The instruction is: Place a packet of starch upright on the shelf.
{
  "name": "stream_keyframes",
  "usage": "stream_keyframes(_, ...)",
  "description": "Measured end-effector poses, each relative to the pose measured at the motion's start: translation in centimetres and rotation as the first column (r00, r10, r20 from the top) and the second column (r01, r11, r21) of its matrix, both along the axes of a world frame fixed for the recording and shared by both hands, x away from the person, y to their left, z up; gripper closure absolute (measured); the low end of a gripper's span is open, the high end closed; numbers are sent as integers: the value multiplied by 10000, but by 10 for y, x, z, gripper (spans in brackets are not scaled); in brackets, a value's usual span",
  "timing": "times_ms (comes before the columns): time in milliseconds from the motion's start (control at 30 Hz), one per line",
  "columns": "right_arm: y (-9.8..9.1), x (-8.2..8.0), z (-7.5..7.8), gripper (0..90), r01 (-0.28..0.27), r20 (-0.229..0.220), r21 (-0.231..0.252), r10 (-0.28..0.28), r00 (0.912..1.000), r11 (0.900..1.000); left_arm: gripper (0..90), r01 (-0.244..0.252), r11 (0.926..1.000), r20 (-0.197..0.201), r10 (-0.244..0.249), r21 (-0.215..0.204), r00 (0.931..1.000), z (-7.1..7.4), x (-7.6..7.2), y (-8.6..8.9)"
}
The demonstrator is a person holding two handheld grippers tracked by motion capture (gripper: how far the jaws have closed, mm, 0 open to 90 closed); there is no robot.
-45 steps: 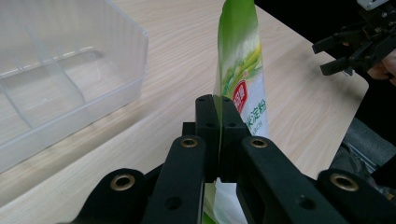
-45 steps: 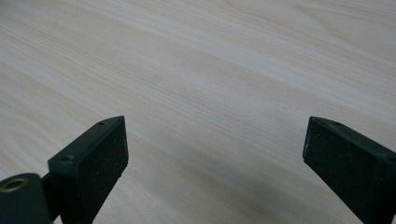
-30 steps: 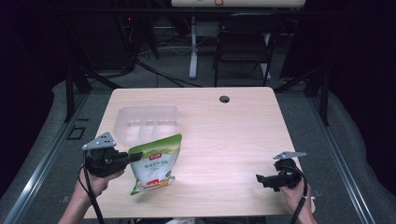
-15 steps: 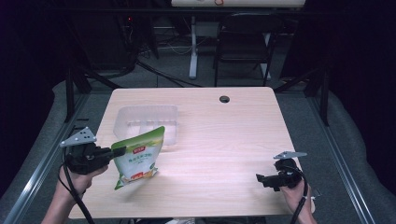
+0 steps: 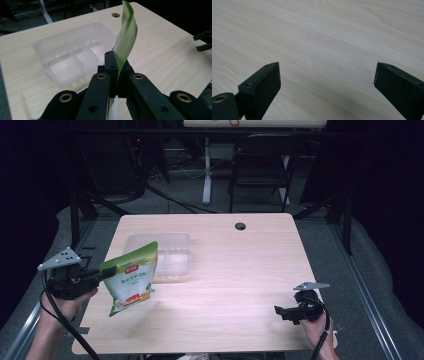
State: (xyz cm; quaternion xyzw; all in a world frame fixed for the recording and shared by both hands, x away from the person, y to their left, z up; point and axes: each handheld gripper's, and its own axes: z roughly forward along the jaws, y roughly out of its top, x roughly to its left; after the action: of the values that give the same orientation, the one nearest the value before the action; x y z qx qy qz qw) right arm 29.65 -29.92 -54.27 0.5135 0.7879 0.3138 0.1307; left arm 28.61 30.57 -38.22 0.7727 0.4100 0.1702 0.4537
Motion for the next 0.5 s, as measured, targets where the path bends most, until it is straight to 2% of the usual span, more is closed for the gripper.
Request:
stream_keyframes(167, 0, 1, -1, 66, -56, -127, -11, 56, 9999, 10000, 900, -315, 9995, 298, 314, 44, 9991, 13, 3, 10)
stream_keyframes(333, 0, 0, 0, 66, -8, -66, -30, 8, 10000, 10000, 900, -671, 9977, 537, 667, 62, 9963, 24, 7, 18)
stream_keyframes(500, 0, 0, 0, 66, -42, -71, 6, 42, 10000, 10000, 900, -1070, 9939, 858, 1043, 282, 9908, 31, 12, 21)
